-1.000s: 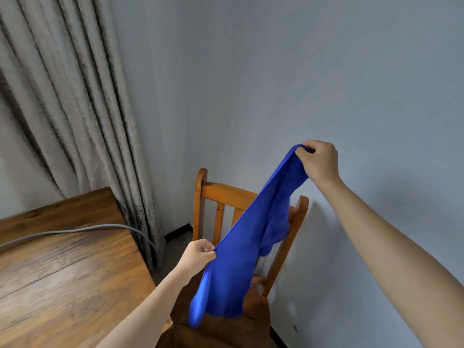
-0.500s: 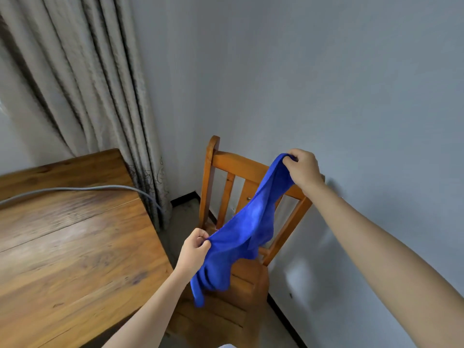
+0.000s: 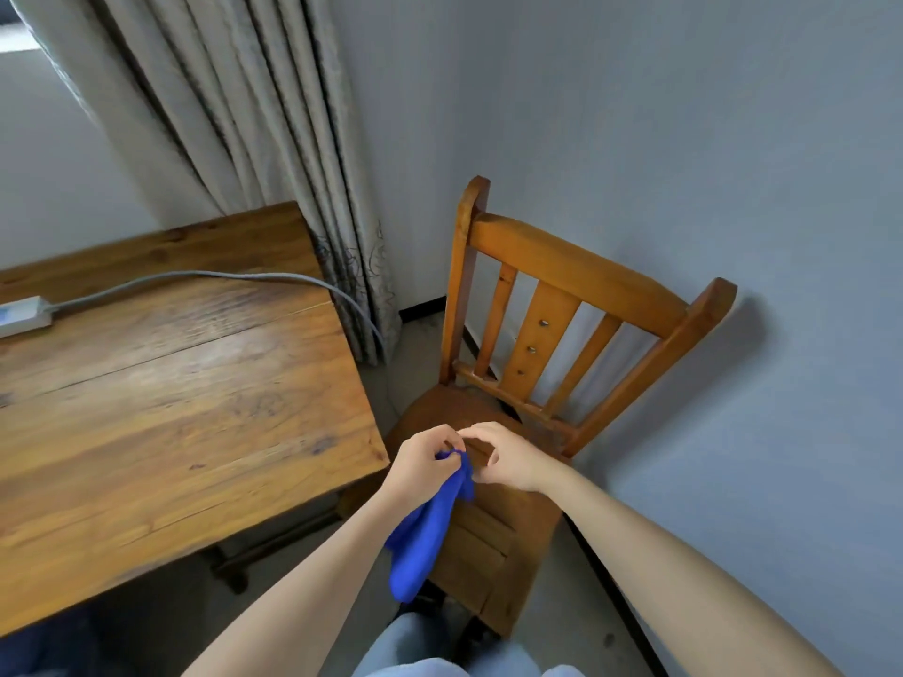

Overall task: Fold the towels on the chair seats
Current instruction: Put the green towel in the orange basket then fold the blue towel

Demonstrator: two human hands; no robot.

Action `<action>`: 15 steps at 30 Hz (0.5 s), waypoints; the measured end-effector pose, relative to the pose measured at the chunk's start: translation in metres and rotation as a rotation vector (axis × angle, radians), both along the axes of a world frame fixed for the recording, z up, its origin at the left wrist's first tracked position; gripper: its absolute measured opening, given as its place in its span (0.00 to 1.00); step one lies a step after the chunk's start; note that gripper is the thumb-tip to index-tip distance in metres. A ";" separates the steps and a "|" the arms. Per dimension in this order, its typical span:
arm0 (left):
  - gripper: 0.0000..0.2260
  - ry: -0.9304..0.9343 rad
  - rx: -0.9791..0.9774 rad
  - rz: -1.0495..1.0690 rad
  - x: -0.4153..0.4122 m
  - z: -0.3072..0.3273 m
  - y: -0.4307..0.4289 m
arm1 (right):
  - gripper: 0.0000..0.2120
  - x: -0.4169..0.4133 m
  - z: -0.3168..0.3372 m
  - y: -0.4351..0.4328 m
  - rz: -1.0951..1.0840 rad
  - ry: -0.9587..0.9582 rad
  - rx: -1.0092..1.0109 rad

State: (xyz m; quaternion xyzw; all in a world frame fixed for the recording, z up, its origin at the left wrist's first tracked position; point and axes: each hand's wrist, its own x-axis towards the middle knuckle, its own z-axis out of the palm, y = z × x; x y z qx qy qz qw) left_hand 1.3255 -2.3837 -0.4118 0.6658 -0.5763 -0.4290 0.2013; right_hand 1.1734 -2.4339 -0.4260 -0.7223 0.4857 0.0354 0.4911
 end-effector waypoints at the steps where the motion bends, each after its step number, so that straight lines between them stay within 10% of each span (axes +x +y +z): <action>1: 0.07 -0.010 0.004 0.014 0.000 -0.001 0.000 | 0.15 0.004 -0.008 0.004 -0.005 -0.015 0.015; 3: 0.06 -0.030 0.023 0.034 0.005 -0.005 0.005 | 0.04 0.007 -0.017 0.009 -0.074 -0.032 0.038; 15: 0.08 -0.193 0.337 0.129 0.045 -0.052 0.085 | 0.06 -0.044 -0.004 -0.040 -0.795 -0.271 -0.100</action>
